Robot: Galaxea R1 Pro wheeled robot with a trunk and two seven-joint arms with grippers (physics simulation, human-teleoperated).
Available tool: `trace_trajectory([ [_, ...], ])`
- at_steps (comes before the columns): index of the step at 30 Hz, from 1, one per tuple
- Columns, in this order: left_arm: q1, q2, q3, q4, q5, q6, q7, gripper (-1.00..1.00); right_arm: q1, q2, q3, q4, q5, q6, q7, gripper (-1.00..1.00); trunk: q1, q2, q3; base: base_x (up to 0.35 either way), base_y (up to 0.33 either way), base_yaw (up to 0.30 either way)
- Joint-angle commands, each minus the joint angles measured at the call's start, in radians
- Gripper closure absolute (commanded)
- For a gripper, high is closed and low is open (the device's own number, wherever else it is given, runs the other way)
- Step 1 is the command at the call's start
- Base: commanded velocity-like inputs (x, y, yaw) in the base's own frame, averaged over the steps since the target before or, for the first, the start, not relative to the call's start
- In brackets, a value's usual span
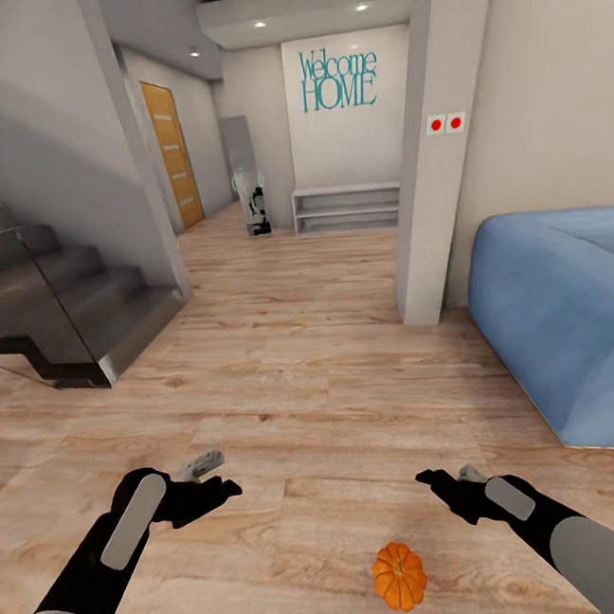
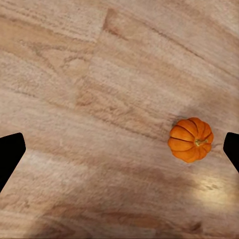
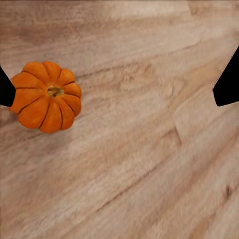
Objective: Place each of the two pumpkins and all three candles from the living room inside a cabinet in the living room (use any cabinet), then make sure every cabinet is closed, and position the cauldron so it is next to a table in the living room.
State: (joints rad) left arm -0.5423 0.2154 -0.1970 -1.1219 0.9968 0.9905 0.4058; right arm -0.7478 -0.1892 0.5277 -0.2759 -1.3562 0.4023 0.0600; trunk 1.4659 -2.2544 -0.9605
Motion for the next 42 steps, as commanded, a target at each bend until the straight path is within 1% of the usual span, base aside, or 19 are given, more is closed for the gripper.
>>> trace_trajectory([
  [1, -0.001, 0.001, -0.002, -0.001, 0.011, 0.000, 0.010, -1.00, -0.001, -0.001, 0.004, 0.000, -0.005, 0.002, 0.004, -1.00, 0.004, -0.008, -0.004, 0.000, 0.000, 0.000],
  [3, -0.001, 0.001, -0.002, -0.001, 0.011, 0.000, 0.009, -1.00, -0.001, -0.001, 0.004, 0.000, -0.027, 0.002, 0.006, -1.00, 0.011, -0.022, -0.010, 0.000, 0.000, 0.000],
  [9, -0.001, 0.001, -0.001, -0.001, 0.011, 0.000, 0.008, -1.00, -0.001, -0.001, 0.004, 0.001, -0.046, -0.005, -0.011, -1.00, 0.034, -0.064, -0.029, 0.000, 0.000, 0.000],
  [12, -0.001, 0.000, -0.002, -0.001, 0.012, 0.000, 0.008, -1.00, -0.001, -0.001, 0.004, 0.003, -0.072, -0.005, -0.033, -1.00, 0.046, -0.085, -0.039, 0.000, 0.000, 0.000],
  [17, 0.000, 0.000, -0.001, -0.001, 0.011, 0.000, 0.008, -1.00, 0.000, -0.004, 0.007, 0.009, -0.102, 0.006, -0.027, -1.00, 0.065, -0.120, -0.054, 0.000, 0.000, 0.000],
  [22, 0.000, 0.000, -0.001, -0.001, 0.012, 0.000, 0.007, -1.00, -0.001, -0.005, 0.006, 0.027, -0.106, 0.007, -0.001, -1.00, 0.084, -0.155, -0.070, 0.000, 0.000, 0.000],
  [26, -0.001, -0.001, -0.001, -0.002, 0.013, 0.000, 0.006, -1.00, 0.000, -0.009, 0.005, 0.071, -0.110, 0.010, 0.054, -1.00, 0.100, -0.183, -0.082, 0.000, 0.000, 0.000],
  [29, 0.000, 0.000, 0.000, -0.002, 0.014, 0.001, 0.006, -1.00, -0.001, -0.011, 0.005, 0.081, -0.110, 0.018, 0.074, -1.00, 0.111, -0.204, -0.092, 0.000, 0.000, 0.000],
  [31, -0.001, 0.000, 0.002, -0.003, 0.023, 0.002, 0.005, -1.00, -0.001, -0.011, 0.005, 0.086, -0.109, 0.030, 0.083, -1.00, 0.119, -0.218, -0.098, 0.000, 0.000, 0.000],
  [33, -0.001, 0.001, 0.003, -0.003, 0.044, 0.003, 0.004, -1.00, -0.001, -0.011, 0.005, 0.087, -0.109, 0.033, 0.086, -1.00, 0.126, -0.232, -0.104, 0.000, 0.000, 0.000],
  [34, 0.000, 0.003, 0.003, -0.003, 0.067, 0.004, 0.004, -1.00, -0.001, -0.011, 0.005, 0.088, -0.108, 0.034, 0.087, -1.00, 0.130, -0.239, -0.108, 0.000, 0.000, 0.000],
  [35, 0.000, 0.005, 0.003, -0.003, 0.082, 0.004, 0.004, -1.00, -0.001, -0.010, 0.005, 0.088, -0.108, 0.034, 0.087, -1.00, 0.134, -0.246, -0.111, 0.000, 0.000, 0.000],
  [36, 0.000, 0.014, 0.003, -0.003, 0.119, 0.005, 0.004, -1.00, 0.000, -0.010, 0.005, 0.088, -0.108, 0.034, 0.088, -1.00, 0.135, -0.246, -0.115, 0.000, 0.000, 0.000],
  [37, 0.000, 0.028, 0.004, -0.004, 0.166, 0.005, 0.001, -1.00, -0.001, -0.011, 0.006, 0.088, -0.108, 0.034, 0.088, -1.00, 0.135, -0.246, -0.118, 0.000, 0.000, 0.000],
  [38, 0.000, 0.037, 0.003, -0.004, 0.192, 0.005, -0.002, -1.00, -0.001, -0.011, 0.006, 0.089, -0.108, 0.035, 0.089, -1.00, 0.135, -0.246, -0.122, 0.000, 0.000, 0.000],
  [39, 0.000, 0.069, 0.002, -0.004, 0.269, 0.006, -0.028, -1.00, -0.001, -0.014, 0.006, 0.089, -0.108, 0.034, 0.089, -1.00, 0.136, -0.247, -0.126, 0.000, 0.000, 0.000],
  [40, 0.000, 0.082, 0.002, -0.003, 0.293, 0.005, -0.042, -1.00, 0.000, -0.016, 0.006, 0.089, -0.108, 0.034, 0.089, -1.00, 0.136, -0.247, -0.130, 0.000, 0.000, 0.000],
  [41, 0.000, 0.110, 0.001, -0.003, 0.334, 0.005, -0.075, -1.00, -0.001, -0.018, 0.006, 0.089, -0.108, 0.034, 0.090, -1.00, 0.137, -0.247, -0.134, 0.000, 0.000, 0.000],
  [42, 0.001, 0.139, -0.001, -0.003, 0.366, 0.005, -0.115, -1.00, -0.001, -0.020, 0.006, 0.089, -0.108, 0.034, 0.090, -1.00, 0.137, -0.247, -0.138, 0.000, 0.000, 0.000],
])
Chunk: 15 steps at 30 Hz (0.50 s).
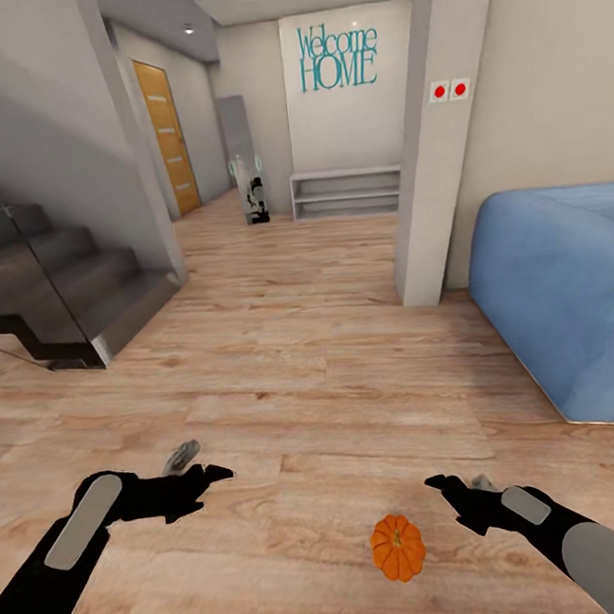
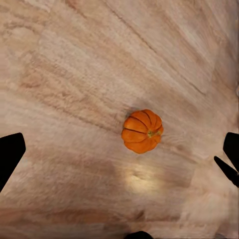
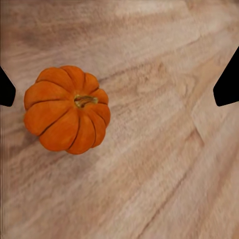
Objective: Place each of the two pumpkins and all three candles from the living room inside a cabinet in the living room (use any cabinet), then make sure every cabinet is closed, and position the cauldron so it is next to a table in the living room.
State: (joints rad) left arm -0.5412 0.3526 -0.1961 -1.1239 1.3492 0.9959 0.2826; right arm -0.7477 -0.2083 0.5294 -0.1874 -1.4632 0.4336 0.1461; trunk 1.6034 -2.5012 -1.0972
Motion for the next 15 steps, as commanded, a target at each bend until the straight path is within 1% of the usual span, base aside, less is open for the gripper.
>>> trace_trajectory([
  [1, 0.000, 0.016, -0.003, -0.001, 0.026, 0.000, -0.014, -1.00, 0.000, -0.001, 0.004, 0.000, -0.001, 0.002, 0.004, -1.00, 0.000, -0.001, -0.005, 0.000, 0.000, 0.000],
  [2, 0.000, 0.049, -0.005, 0.000, 0.049, 0.000, -0.091, -1.00, -0.001, -0.002, 0.004, 0.000, -0.001, 0.002, 0.004, -1.00, 0.001, -0.001, -0.009, 0.000, 0.000, 0.000],
  [3, 0.000, 0.063, -0.006, 0.003, 0.058, 0.000, -0.146, -1.00, 0.000, -0.003, 0.004, 0.000, -0.002, 0.002, 0.004, -1.00, 0.001, -0.001, -0.013, 0.000, 0.000, 0.000],
  [4, 0.001, 0.072, -0.007, 0.004, 0.061, 0.000, -0.199, -1.00, -0.001, -0.003, 0.004, 0.000, -0.001, 0.002, 0.004, -1.00, 0.002, -0.001, -0.017, 0.000, 0.000, 0.000],
  [5, 0.001, 0.076, -0.007, 0.005, 0.062, 0.000, -0.224, -1.00, -0.001, -0.003, 0.004, 0.000, -0.001, 0.002, 0.004, -1.00, 0.002, -0.002, -0.020, 0.000, 0.000, 0.000],
  [6, 0.002, 0.080, -0.009, 0.006, 0.063, 0.000, -0.268, -1.00, -0.001, -0.003, 0.004, 0.000, -0.002, 0.002, 0.004, -1.00, 0.002, -0.002, -0.024, 0.000, 0.000, 0.000],
  [9, 0.002, 0.086, -0.011, 0.007, 0.064, 0.000, -0.337, -1.00, -0.001, -0.002, 0.004, 0.000, -0.001, 0.000, 0.004, -1.00, 0.004, -0.003, -0.036, 0.000, 0.000, 0.000],
  [13, 0.004, 0.089, -0.012, 0.006, 0.072, 0.001, -0.372, -1.00, 0.000, -0.002, 0.004, 0.000, 0.000, -0.003, 0.005, -1.00, 0.006, -0.003, -0.051, 0.000, 0.000, 0.000],
  [15, 0.004, 0.088, -0.013, 0.004, 0.074, 0.001, -0.402, -1.00, -0.001, -0.002, 0.004, 0.000, 0.000, -0.005, 0.005, -1.00, 0.007, -0.004, -0.059, 0.000, 0.000, 0.000],
])
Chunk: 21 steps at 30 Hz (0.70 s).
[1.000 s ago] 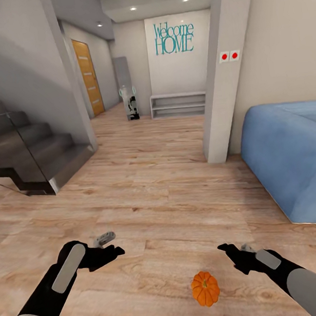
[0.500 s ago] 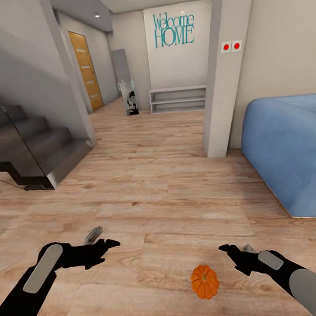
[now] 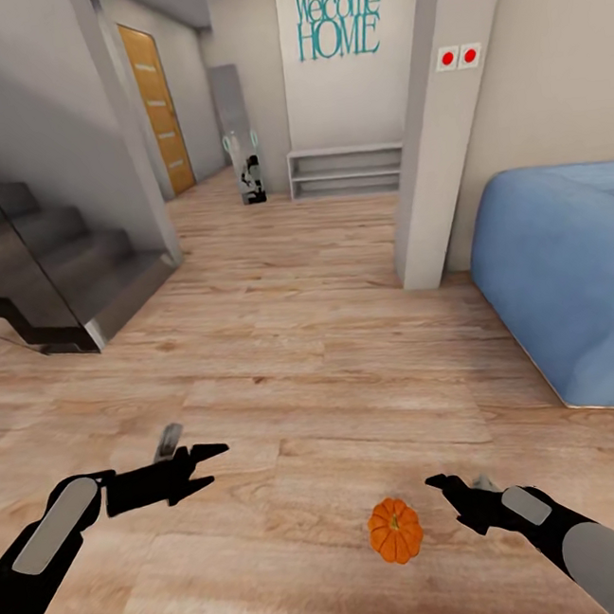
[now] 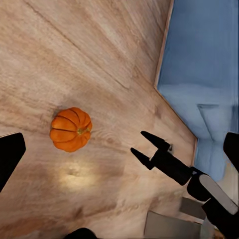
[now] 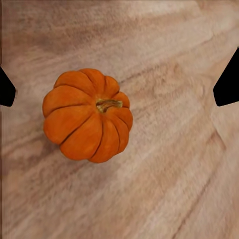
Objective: Place each of the two pumpkins and all three candles from the living room inside a cabinet in the living room (use any cabinet), then make sure every cabinet is closed, and position the cauldron so it is next to a table in the living room.
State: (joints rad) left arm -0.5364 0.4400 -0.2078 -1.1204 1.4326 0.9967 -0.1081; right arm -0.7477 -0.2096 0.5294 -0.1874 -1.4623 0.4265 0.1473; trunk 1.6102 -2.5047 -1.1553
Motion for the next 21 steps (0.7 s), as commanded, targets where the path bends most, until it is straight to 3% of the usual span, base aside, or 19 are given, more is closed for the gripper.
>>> trace_trajectory([
  [1, -0.001, 0.001, -0.002, 0.001, -0.009, 0.001, -0.048, -1.00, -0.001, -0.001, 0.004, 0.000, -0.002, 0.001, 0.004, -1.00, 0.000, -0.001, -0.005, 0.000, 0.000, 0.000],
  [4, 0.000, 0.002, -0.002, 0.005, -0.012, 0.000, -0.136, -1.00, -0.001, -0.001, 0.004, 0.000, -0.002, -0.002, 0.008, -1.00, 0.002, -0.001, -0.016, 0.000, 0.000, 0.000],
  [6, 0.001, 0.002, -0.002, 0.006, -0.014, 0.001, -0.163, -1.00, -0.001, -0.001, 0.004, 0.000, -0.002, -0.004, 0.010, -1.00, 0.002, -0.002, -0.024, 0.000, 0.000, 0.000],
  [10, 0.001, 0.001, -0.002, 0.007, -0.014, 0.001, -0.178, -1.00, -0.001, -0.001, 0.004, -0.001, -0.003, -0.006, 0.025, -1.00, 0.004, -0.003, -0.040, 0.000, 0.000, 0.000],
  [16, 0.001, 0.000, -0.003, 0.007, -0.014, 0.001, -0.181, -1.00, -0.001, -0.003, 0.006, 0.018, -0.001, -0.004, 0.143, -1.00, 0.007, -0.004, -0.063, 0.000, 0.000, 0.000],
  [21, 0.001, 0.000, -0.003, 0.007, -0.014, 0.001, -0.182, -1.00, -0.001, -0.003, 0.006, 0.039, -0.001, -0.004, 0.166, -1.00, 0.009, -0.005, -0.082, 0.000, 0.000, 0.000],
])
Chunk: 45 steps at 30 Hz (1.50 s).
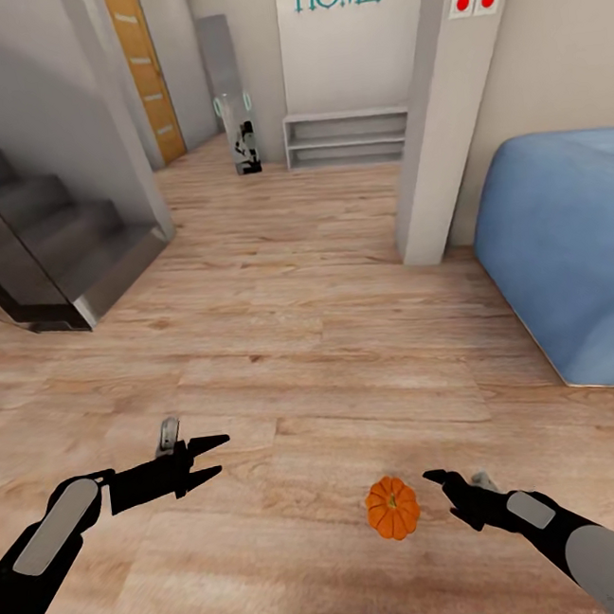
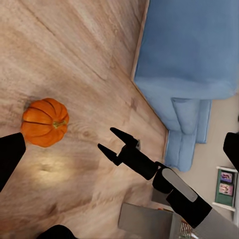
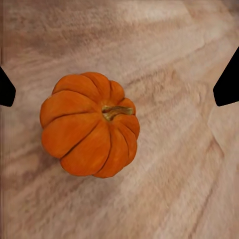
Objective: Place each of the two pumpkins and all three candles from the living room inside a cabinet in the living room (use any cabinet), then make sure every cabinet is closed, and position the cauldron so it is next to a table in the living room.
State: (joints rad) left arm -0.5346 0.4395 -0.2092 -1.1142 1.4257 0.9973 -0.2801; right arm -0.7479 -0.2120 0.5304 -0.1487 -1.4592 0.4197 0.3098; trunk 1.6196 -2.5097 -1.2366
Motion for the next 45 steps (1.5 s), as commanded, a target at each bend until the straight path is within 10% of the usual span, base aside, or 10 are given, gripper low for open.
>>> trace_trajectory([
  [1, -0.001, 0.001, -0.002, 0.001, -0.007, 0.000, -0.010, -1.00, 0.000, -0.001, 0.005, 0.002, -0.004, 0.002, 0.005, -1.00, 0.000, -0.001, -0.005, 0.000, 0.000, 0.000],
  [45, 0.000, 0.001, -0.010, 0.001, -0.007, 0.001, -0.054, -1.00, 0.000, 0.001, 0.005, 0.004, -0.004, -0.018, 0.017, -1.00, 0.018, -0.010, -0.156, 0.000, 0.000, 0.000],
])
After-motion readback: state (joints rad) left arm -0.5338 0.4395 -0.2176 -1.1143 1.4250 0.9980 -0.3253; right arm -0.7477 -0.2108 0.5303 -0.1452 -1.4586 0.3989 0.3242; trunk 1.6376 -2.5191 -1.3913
